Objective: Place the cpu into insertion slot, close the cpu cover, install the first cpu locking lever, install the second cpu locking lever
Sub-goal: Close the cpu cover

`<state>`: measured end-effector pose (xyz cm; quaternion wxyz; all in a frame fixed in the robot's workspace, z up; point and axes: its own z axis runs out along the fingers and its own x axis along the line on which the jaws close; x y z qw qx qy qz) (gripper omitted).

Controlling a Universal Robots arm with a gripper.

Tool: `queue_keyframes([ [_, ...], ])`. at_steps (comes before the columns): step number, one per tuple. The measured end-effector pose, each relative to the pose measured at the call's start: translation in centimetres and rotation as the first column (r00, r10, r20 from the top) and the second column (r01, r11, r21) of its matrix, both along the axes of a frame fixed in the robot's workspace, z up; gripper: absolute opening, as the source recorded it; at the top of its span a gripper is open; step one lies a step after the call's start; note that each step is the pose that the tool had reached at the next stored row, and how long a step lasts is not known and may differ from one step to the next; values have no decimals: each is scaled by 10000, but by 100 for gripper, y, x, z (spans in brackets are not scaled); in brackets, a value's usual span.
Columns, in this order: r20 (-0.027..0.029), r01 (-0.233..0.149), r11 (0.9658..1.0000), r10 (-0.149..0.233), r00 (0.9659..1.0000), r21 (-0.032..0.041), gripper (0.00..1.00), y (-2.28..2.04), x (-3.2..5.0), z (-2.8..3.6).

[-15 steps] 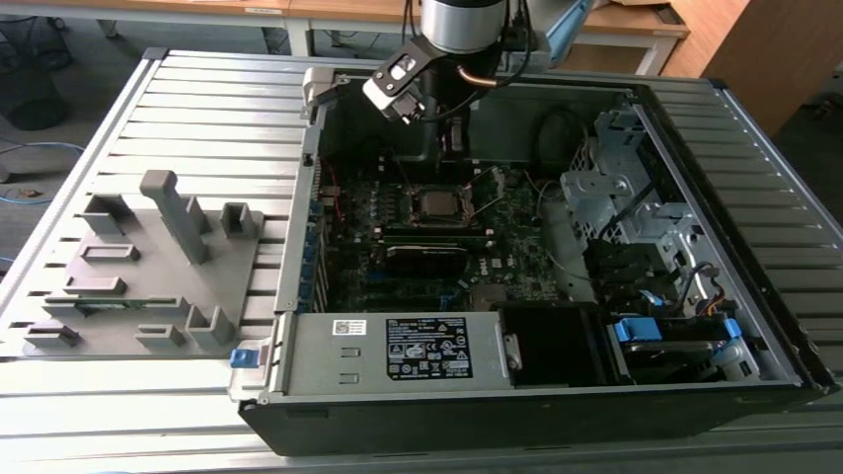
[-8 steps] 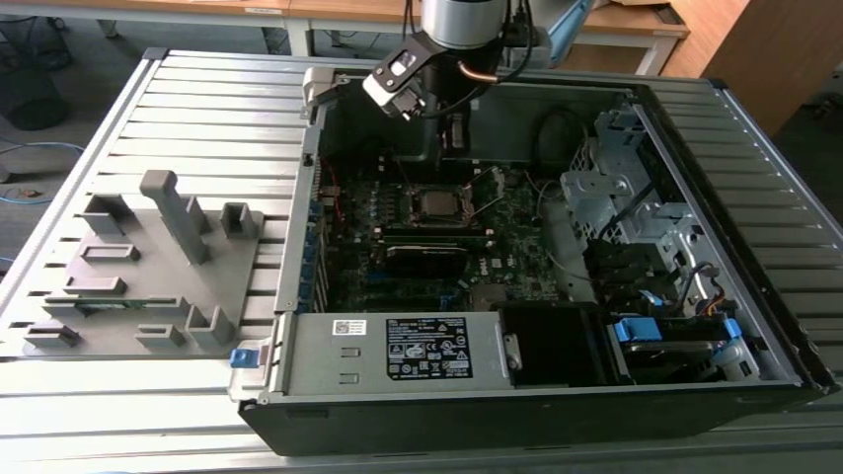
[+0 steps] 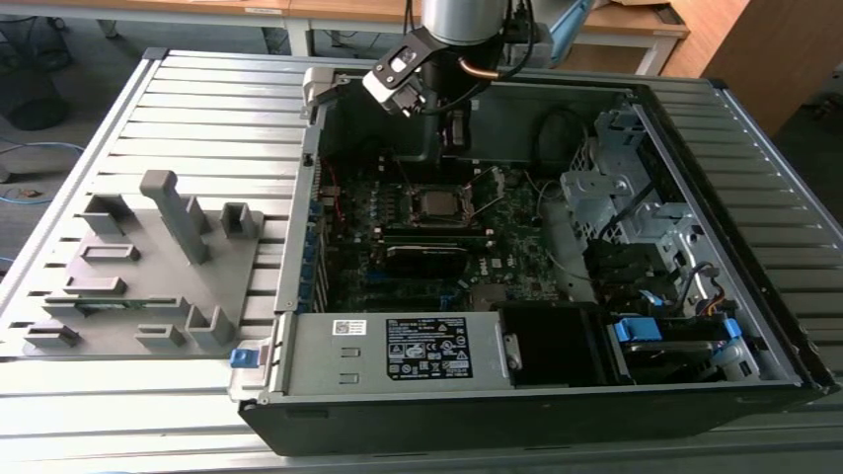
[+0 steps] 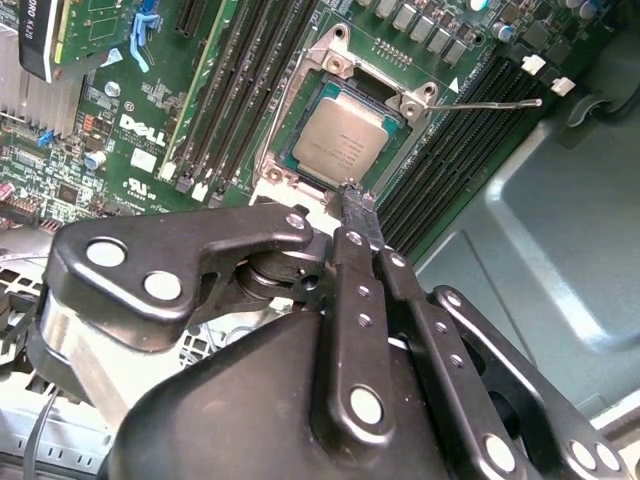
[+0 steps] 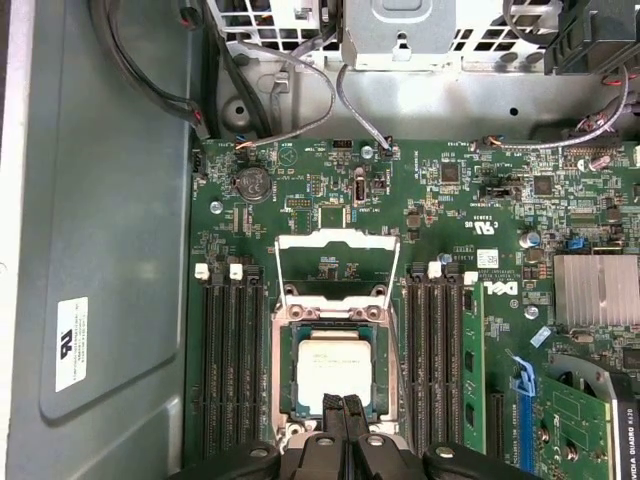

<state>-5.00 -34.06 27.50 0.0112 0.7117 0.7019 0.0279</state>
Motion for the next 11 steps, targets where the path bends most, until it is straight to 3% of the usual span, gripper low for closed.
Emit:
queue_keyframes([
  [11, -2, 0, 10000, 0, 10000, -3, 11, 0, 52, 2],
])
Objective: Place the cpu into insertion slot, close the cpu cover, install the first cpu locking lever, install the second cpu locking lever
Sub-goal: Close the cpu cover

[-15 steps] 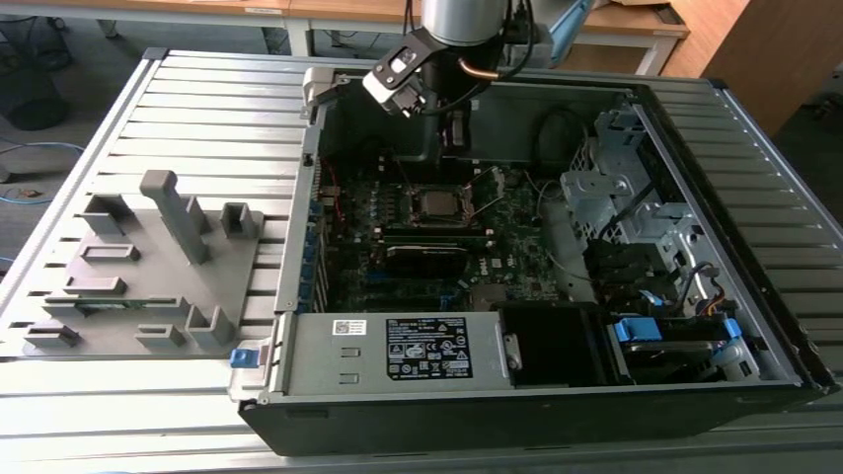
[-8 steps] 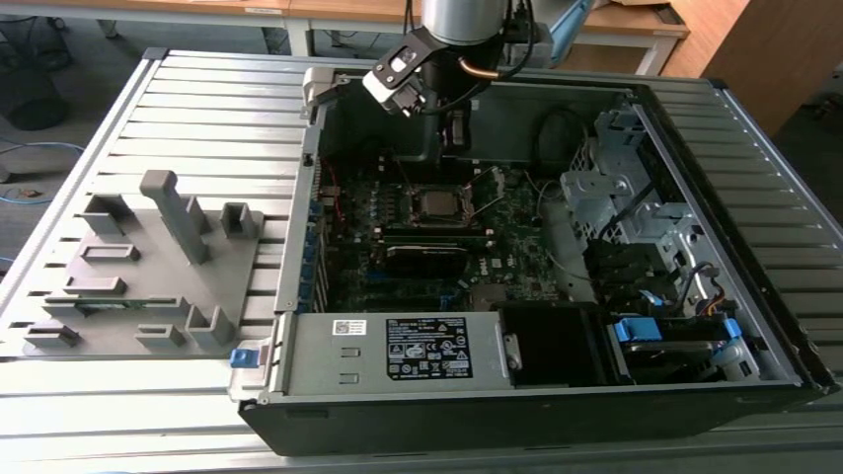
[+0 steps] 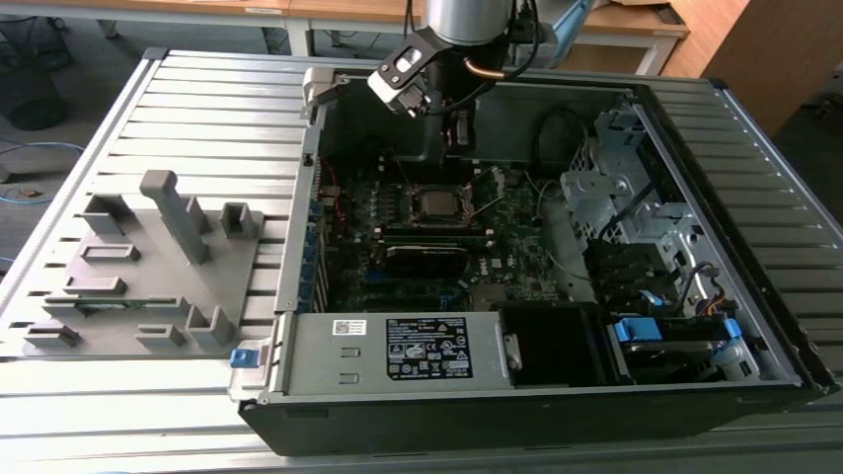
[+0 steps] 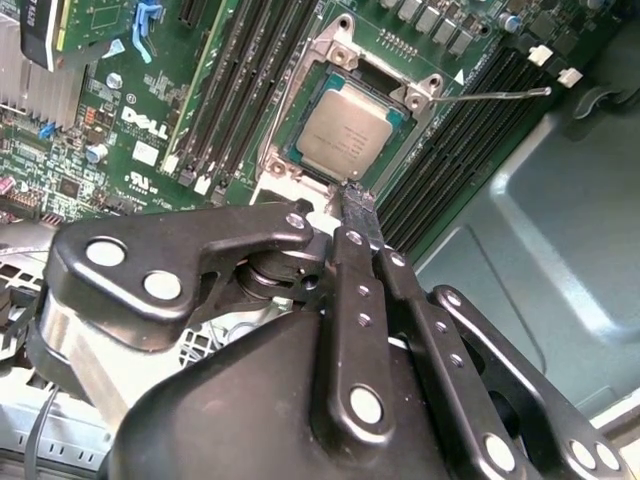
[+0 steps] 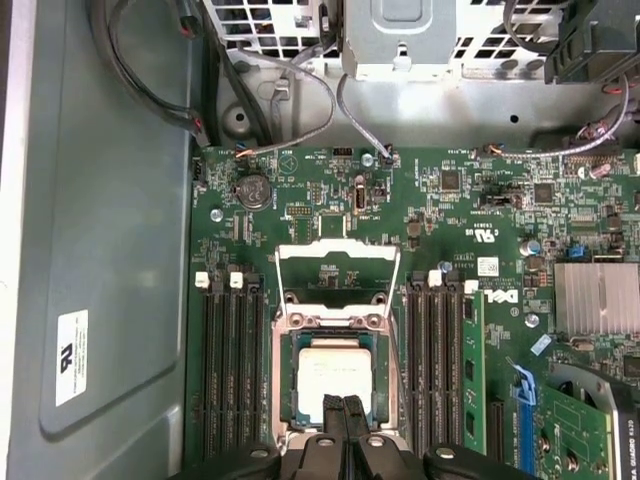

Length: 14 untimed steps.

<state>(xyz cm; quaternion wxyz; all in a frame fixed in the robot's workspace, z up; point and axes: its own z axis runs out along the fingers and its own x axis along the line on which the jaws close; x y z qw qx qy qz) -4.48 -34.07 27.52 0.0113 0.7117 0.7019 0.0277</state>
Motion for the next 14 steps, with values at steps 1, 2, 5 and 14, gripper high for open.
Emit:
queue_keyframes([
  [1, 0, 0, 10000, 0, 10000, 0, 11, 0, 8, 0],
  [2, 0, 1, 10000, -1, 10000, 0, 11, 0, 16, 0],
  [5, 0, -1, 10000, 1, 10000, 0, 11, 0, 44, 0],
  [14, 1, 0, 10000, 0, 10000, 1, 11, 0, 114, -1],
])
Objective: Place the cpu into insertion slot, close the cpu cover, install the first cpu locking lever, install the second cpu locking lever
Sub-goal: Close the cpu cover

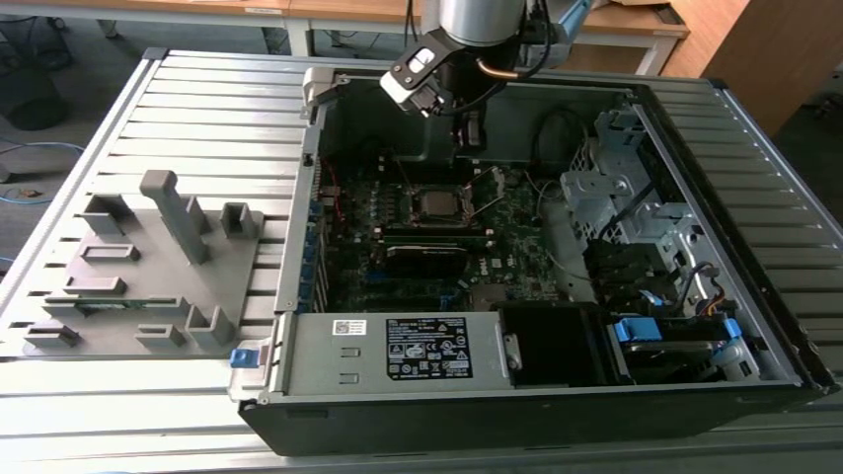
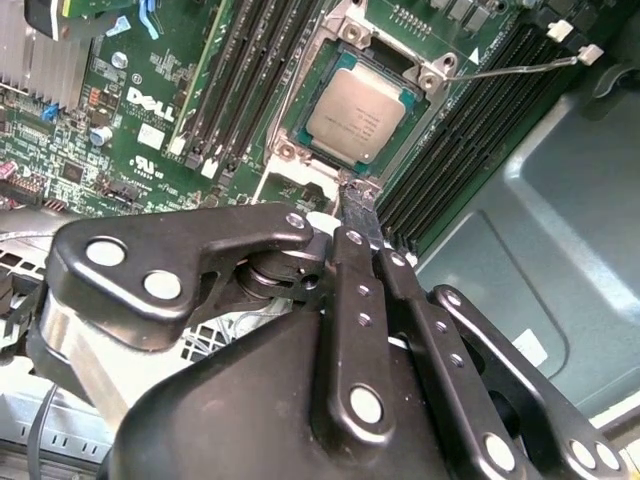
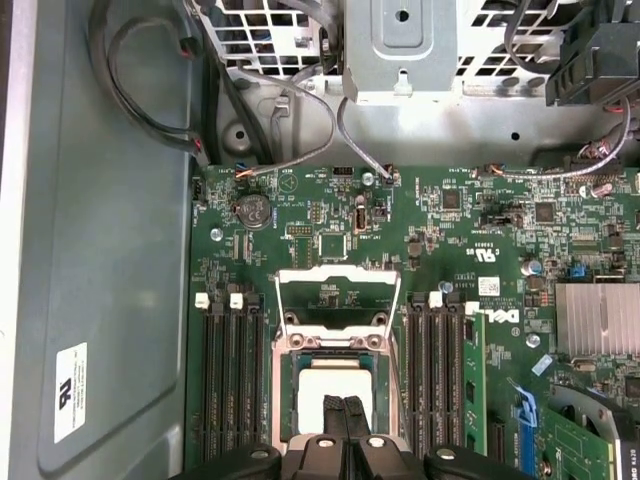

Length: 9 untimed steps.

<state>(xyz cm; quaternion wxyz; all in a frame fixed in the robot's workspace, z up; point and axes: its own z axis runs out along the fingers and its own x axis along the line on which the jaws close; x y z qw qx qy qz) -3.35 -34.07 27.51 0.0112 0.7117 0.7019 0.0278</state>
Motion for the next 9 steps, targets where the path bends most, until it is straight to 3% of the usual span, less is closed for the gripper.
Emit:
queue_keyframes([
  [9, -6, -2, 10000, 2, 10000, 0, 11, 0, 9, -1],
])
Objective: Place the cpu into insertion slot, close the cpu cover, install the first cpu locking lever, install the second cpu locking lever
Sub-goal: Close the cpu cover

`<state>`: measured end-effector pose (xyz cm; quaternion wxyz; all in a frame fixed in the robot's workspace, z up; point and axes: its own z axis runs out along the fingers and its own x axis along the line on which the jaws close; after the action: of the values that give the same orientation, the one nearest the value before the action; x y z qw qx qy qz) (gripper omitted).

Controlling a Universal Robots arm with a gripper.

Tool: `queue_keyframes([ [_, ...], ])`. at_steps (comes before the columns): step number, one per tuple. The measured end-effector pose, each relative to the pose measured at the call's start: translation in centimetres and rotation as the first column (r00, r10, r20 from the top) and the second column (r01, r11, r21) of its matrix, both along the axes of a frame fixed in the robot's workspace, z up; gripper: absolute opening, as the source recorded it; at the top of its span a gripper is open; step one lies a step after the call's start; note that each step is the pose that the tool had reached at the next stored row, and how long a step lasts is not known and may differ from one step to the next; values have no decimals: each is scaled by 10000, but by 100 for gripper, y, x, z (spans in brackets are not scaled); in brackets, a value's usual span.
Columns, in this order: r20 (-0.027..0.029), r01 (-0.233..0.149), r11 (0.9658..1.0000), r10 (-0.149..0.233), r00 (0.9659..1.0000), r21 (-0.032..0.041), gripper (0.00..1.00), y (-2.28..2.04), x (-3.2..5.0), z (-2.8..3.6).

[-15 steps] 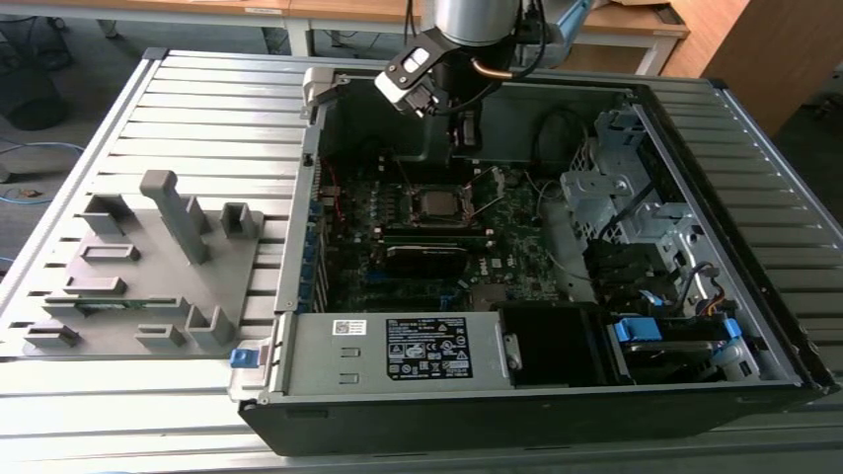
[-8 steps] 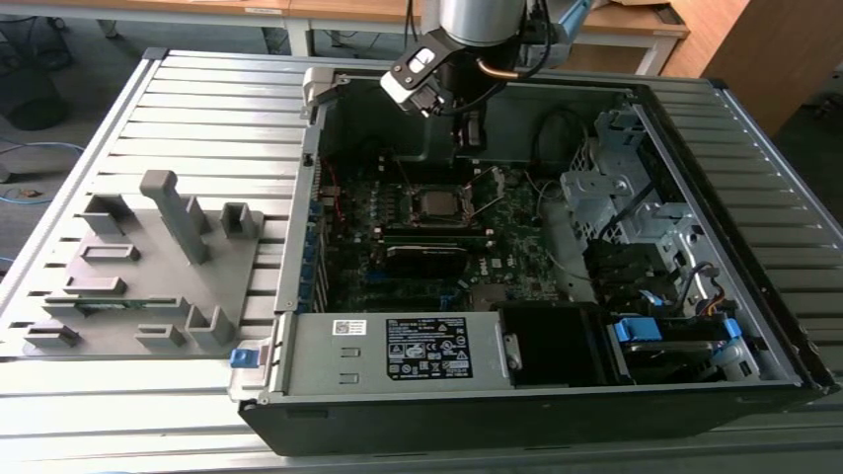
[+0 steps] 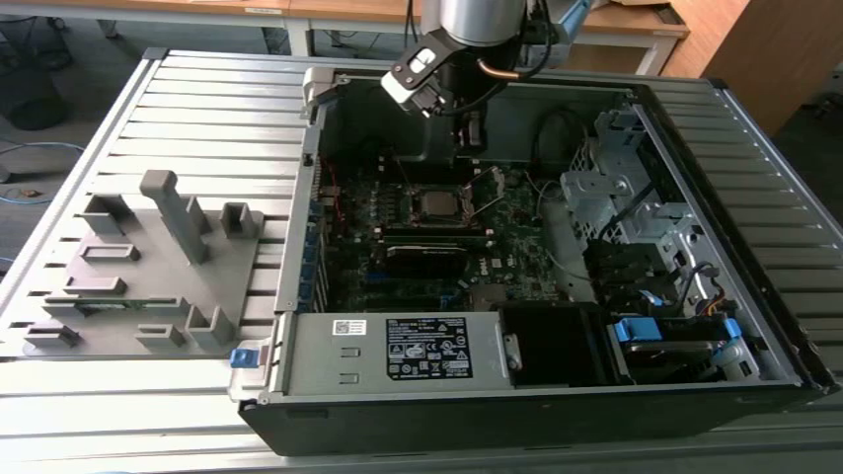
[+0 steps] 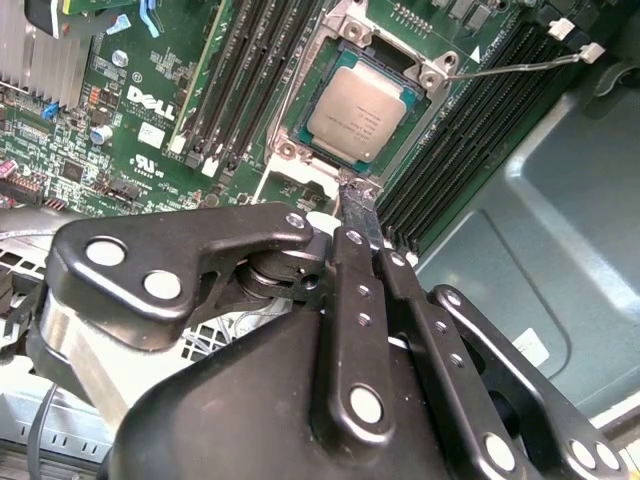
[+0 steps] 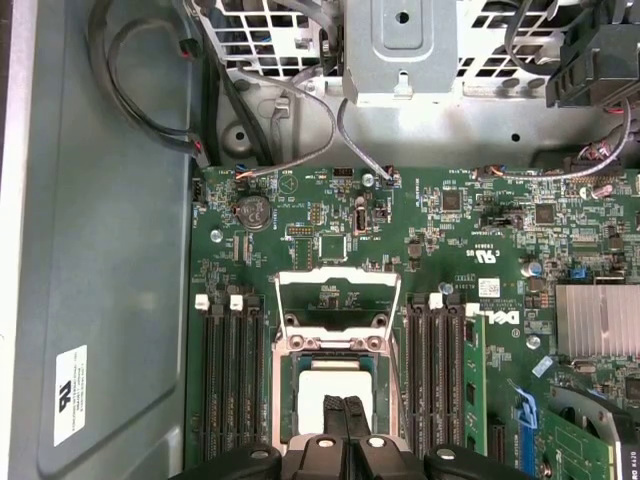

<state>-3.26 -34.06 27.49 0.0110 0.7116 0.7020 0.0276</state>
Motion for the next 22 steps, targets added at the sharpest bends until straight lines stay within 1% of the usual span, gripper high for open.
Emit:
queue_keyframes([
  [2, -19, 2, 10000, -2, 10000, 0, 11, 0, 18, -3],
  [8, -105, 2, 10000, -2, 9999, -1, 11, 0, 98, -11],
  [14, -157, 1, 10000, -1, 9999, -2, 11, 0, 159, -23],
  [18, -162, 3, 10000, -4, 9999, -1, 11, 0, 164, -25],
  [22, -192, 2, 10000, -2, 9998, 0, 11, 0, 194, -27],
])
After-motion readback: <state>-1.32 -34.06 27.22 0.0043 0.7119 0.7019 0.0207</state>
